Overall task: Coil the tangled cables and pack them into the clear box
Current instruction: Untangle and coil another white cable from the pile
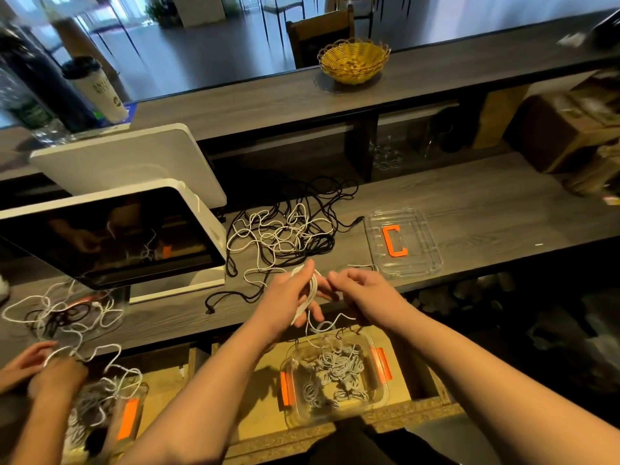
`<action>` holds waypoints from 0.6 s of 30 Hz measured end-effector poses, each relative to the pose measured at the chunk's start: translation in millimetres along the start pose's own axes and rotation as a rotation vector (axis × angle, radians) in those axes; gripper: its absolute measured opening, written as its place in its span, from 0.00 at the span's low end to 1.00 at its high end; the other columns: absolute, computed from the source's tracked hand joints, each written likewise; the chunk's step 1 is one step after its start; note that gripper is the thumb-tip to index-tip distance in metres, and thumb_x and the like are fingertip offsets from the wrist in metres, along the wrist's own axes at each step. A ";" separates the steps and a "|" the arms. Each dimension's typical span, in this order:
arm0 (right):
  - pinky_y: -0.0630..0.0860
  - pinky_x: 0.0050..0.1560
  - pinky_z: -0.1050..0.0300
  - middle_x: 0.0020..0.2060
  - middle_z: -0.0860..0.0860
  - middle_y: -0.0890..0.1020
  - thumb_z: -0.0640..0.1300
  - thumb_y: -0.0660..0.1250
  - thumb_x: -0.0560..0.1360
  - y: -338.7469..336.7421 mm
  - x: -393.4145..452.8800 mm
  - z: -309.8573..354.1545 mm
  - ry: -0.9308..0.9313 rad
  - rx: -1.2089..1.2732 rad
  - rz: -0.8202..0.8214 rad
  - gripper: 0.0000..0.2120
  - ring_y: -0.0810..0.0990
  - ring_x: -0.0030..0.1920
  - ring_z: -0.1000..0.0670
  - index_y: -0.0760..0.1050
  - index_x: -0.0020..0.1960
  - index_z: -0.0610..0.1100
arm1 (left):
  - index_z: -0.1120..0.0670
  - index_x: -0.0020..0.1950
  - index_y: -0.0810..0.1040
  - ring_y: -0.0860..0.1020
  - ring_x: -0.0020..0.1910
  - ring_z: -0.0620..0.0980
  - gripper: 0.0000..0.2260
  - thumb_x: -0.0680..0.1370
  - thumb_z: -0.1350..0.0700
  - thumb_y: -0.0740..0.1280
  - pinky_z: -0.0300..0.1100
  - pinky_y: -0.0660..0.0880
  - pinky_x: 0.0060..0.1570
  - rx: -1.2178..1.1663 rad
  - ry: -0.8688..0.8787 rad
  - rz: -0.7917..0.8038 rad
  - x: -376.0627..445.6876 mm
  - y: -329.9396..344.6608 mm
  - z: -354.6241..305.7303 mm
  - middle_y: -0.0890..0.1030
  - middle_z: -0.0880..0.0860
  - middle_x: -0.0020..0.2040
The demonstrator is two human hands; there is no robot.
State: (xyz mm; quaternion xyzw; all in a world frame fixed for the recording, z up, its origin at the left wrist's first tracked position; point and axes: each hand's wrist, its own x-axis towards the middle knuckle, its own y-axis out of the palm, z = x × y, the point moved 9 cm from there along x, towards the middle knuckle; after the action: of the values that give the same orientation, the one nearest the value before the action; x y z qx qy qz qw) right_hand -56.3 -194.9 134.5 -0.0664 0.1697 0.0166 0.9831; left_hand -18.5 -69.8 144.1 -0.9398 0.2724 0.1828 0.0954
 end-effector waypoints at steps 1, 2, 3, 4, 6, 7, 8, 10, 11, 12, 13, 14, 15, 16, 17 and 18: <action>0.67 0.28 0.66 0.25 0.56 0.74 0.52 0.64 0.80 -1.8 1.0 2.8 -0.015 0.000 -0.019 0.14 0.70 0.25 0.58 0.79 0.48 0.42 | 0.61 0.52 0.82 0.77 0.30 0.56 0.26 0.84 0.43 0.53 0.36 0.65 0.22 0.035 -0.011 -0.020 0.6 -5.1 0.5 0.85 0.61 0.41; 0.64 0.26 0.66 0.23 0.57 0.73 0.49 0.64 0.80 -2.5 2.1 5.2 -0.027 0.019 -0.032 0.10 0.67 0.23 0.59 0.79 0.46 0.44 | 0.61 0.52 0.82 0.79 0.31 0.56 0.25 0.85 0.44 0.53 0.36 0.66 0.22 0.061 -0.028 -0.048 1.4 -10.6 1.2 0.86 0.60 0.43; 0.63 0.24 0.66 0.21 0.57 0.72 0.46 0.65 0.80 -2.8 3.2 6.4 -0.034 0.038 -0.042 0.08 0.66 0.22 0.60 0.78 0.45 0.45 | 0.60 0.54 0.82 0.80 0.32 0.55 0.24 0.85 0.44 0.53 0.37 0.68 0.23 0.079 -0.044 -0.079 2.9 -15.3 2.3 0.86 0.59 0.43; 0.63 0.24 0.66 0.21 0.57 0.72 0.45 0.65 0.80 -3.0 3.5 7.2 -0.040 0.047 -0.053 0.07 0.66 0.21 0.60 0.77 0.44 0.45 | 0.58 0.55 0.82 0.81 0.33 0.54 0.23 0.85 0.44 0.53 0.37 0.71 0.25 0.082 -0.052 -0.106 3.7 -17.6 2.8 0.86 0.59 0.44; 0.62 0.24 0.66 0.22 0.56 0.71 0.43 0.64 0.81 -0.7 2.6 7.1 -0.052 0.055 -0.070 0.07 0.65 0.22 0.59 0.77 0.46 0.43 | 0.56 0.58 0.82 0.82 0.37 0.53 0.22 0.85 0.45 0.53 0.41 0.78 0.34 0.053 -0.040 -0.142 3.6 -15.8 3.0 0.86 0.58 0.47; 0.61 0.24 0.65 0.23 0.56 0.70 0.43 0.64 0.81 1.7 1.7 6.2 -0.058 0.056 -0.077 0.08 0.65 0.23 0.58 0.77 0.47 0.41 | 0.55 0.58 0.83 0.83 0.40 0.53 0.22 0.85 0.44 0.52 0.43 0.79 0.41 0.010 -0.028 -0.156 2.6 -13.4 2.9 0.86 0.57 0.48; 0.61 0.25 0.65 0.23 0.56 0.69 0.43 0.63 0.81 4.6 0.4 5.5 -0.063 0.056 -0.083 0.09 0.64 0.24 0.58 0.78 0.47 0.40 | 0.53 0.59 0.83 0.84 0.44 0.52 0.22 0.85 0.44 0.52 0.44 0.80 0.46 -0.058 -0.021 -0.165 1.7 -11.1 3.2 0.86 0.56 0.49; 0.61 0.25 0.66 0.23 0.57 0.69 0.44 0.61 0.82 10.5 -1.5 5.1 -0.075 0.051 -0.087 0.11 0.64 0.24 0.59 0.78 0.45 0.42 | 0.51 0.61 0.81 0.84 0.52 0.52 0.23 0.85 0.42 0.50 0.46 0.79 0.52 -0.295 -0.036 -0.145 0.2 -5.4 2.9 0.86 0.55 0.54; 0.61 0.25 0.67 0.23 0.57 0.68 0.44 0.60 0.82 13.4 -1.9 4.4 -0.081 0.049 -0.082 0.12 0.64 0.24 0.59 0.78 0.44 0.43 | 0.51 0.63 0.80 0.84 0.55 0.53 0.24 0.85 0.41 0.49 0.47 0.78 0.53 -0.442 -0.053 -0.128 0.3 -2.9 3.1 0.85 0.56 0.56; 0.60 0.25 0.67 0.24 0.57 0.68 0.43 0.60 0.82 16.1 -1.9 2.9 -0.082 0.046 -0.076 0.12 0.63 0.23 0.59 0.78 0.43 0.43 | 0.51 0.64 0.79 0.83 0.57 0.54 0.24 0.84 0.41 0.49 0.49 0.78 0.55 -0.577 -0.067 -0.119 0.5 -1.8 3.2 0.85 0.57 0.57; 0.60 0.25 0.67 0.24 0.56 0.67 0.44 0.60 0.82 18.7 -1.9 0.6 -0.074 0.042 -0.067 0.13 0.63 0.23 0.59 0.78 0.43 0.43 | 0.51 0.65 0.78 0.83 0.58 0.55 0.24 0.84 0.40 0.49 0.51 0.77 0.58 -0.685 -0.073 -0.124 1.2 -2.4 3.4 0.84 0.57 0.58; 0.60 0.24 0.67 0.24 0.56 0.67 0.44 0.60 0.82 21.7 -2.1 -2.6 -0.060 0.035 -0.052 0.13 0.62 0.23 0.59 0.78 0.42 0.43 | 0.50 0.65 0.78 0.82 0.58 0.55 0.24 0.84 0.40 0.49 0.53 0.76 0.60 -0.766 -0.066 -0.136 2.1 -4.4 3.1 0.84 0.58 0.58; 0.60 0.24 0.66 0.23 0.56 0.67 0.44 0.60 0.82 25.7 -2.3 -6.5 -0.044 0.023 -0.032 0.13 0.62 0.22 0.59 0.78 0.41 0.45 | 0.50 0.65 0.78 0.83 0.57 0.56 0.23 0.84 0.40 0.49 0.53 0.76 0.60 -0.824 -0.051 -0.150 3.0 -7.0 2.3 0.85 0.58 0.56; 0.59 0.24 0.65 0.22 0.56 0.67 0.45 0.60 0.82 30.1 -3.0 -10.4 -0.032 0.004 -0.011 0.14 0.62 0.22 0.58 0.78 0.40 0.46 | 0.50 0.66 0.78 0.83 0.54 0.55 0.23 0.84 0.40 0.50 0.51 0.77 0.58 -0.864 -0.032 -0.162 3.8 -9.7 1.0 0.85 0.58 0.54; 0.60 0.25 0.63 0.21 0.56 0.67 0.45 0.61 0.82 34.5 -3.9 -13.2 -0.024 -0.016 0.005 0.14 0.62 0.22 0.58 0.79 0.40 0.48 | 0.50 0.66 0.78 0.84 0.51 0.53 0.23 0.84 0.40 0.50 0.50 0.78 0.55 -0.885 -0.012 -0.172 4.5 -12.2 -0.5 0.85 0.57 0.52; 0.60 0.26 0.61 0.21 0.56 0.67 0.46 0.61 0.82 37.9 -4.7 -15.4 -0.022 -0.032 0.014 0.14 0.62 0.23 0.57 0.79 0.40 0.48 | 0.50 0.66 0.78 0.84 0.47 0.52 0.22 0.84 0.40 0.50 0.48 0.78 0.52 -0.889 0.004 -0.183 4.9 -14.2 -2.0 0.85 0.55 0.48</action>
State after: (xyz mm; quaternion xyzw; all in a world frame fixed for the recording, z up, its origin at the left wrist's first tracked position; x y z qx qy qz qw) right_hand -67.9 -159.6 116.9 -0.0807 0.1588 0.0267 0.9836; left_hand -6.3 -60.9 145.1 -0.9101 0.0833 0.2710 -0.3023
